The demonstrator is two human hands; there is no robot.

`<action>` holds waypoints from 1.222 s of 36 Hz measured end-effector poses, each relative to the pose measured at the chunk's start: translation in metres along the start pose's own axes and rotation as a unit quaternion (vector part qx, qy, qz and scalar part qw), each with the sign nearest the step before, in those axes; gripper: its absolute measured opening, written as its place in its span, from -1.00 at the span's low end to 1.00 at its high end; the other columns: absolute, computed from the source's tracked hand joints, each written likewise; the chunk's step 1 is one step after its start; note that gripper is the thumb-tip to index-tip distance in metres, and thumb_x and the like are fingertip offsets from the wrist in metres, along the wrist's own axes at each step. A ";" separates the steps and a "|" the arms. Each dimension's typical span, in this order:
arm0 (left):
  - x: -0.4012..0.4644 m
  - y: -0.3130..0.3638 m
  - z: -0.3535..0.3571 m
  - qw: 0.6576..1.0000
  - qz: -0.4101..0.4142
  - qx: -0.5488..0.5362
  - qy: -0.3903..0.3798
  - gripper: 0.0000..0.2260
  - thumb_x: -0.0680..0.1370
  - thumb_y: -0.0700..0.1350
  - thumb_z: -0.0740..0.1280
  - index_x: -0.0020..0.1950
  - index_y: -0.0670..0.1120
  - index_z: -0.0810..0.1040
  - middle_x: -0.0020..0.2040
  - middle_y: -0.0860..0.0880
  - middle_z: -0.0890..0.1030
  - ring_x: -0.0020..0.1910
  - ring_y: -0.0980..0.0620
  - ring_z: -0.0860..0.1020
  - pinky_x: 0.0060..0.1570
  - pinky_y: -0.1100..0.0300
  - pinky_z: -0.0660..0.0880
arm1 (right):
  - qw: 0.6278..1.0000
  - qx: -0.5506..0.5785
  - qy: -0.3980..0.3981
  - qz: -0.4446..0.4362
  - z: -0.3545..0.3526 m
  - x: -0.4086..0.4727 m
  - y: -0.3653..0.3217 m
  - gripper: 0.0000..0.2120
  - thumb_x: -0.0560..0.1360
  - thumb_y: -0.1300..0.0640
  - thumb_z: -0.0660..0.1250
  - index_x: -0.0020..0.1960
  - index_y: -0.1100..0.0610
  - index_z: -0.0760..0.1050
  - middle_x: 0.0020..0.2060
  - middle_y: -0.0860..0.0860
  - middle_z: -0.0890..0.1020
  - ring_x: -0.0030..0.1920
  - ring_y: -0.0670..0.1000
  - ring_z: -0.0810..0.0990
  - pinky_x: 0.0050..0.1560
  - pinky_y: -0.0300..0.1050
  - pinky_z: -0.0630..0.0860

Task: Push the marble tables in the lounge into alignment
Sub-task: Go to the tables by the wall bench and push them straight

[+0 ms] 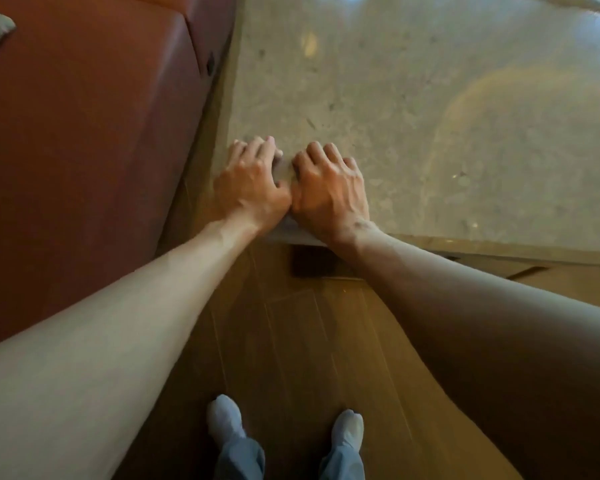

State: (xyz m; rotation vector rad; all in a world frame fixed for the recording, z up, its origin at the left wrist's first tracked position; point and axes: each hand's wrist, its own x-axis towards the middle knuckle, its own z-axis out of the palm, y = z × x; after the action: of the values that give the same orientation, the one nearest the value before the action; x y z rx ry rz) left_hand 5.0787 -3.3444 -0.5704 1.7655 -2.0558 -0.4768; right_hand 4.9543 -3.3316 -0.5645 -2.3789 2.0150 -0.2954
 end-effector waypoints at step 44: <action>0.354 0.134 -0.109 0.810 -0.063 -0.424 -0.400 -0.74 0.62 -0.19 0.15 0.18 -0.17 0.60 0.07 -0.17 0.70 -0.07 -0.08 0.66 -0.07 0.06 0.57 | 0.454 0.583 0.374 0.561 -0.140 0.266 0.054 -0.81 0.61 0.19 0.20 0.05 0.09 0.60 -0.05 0.05 0.70 -0.10 0.05 0.66 -0.14 -0.05 0.56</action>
State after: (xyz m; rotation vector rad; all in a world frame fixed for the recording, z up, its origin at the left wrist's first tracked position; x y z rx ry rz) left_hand 4.9712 -3.6745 -0.3847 1.1869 -1.6348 -2.0811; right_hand 4.9212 -3.5855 -0.3974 0.1476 1.8028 -1.8976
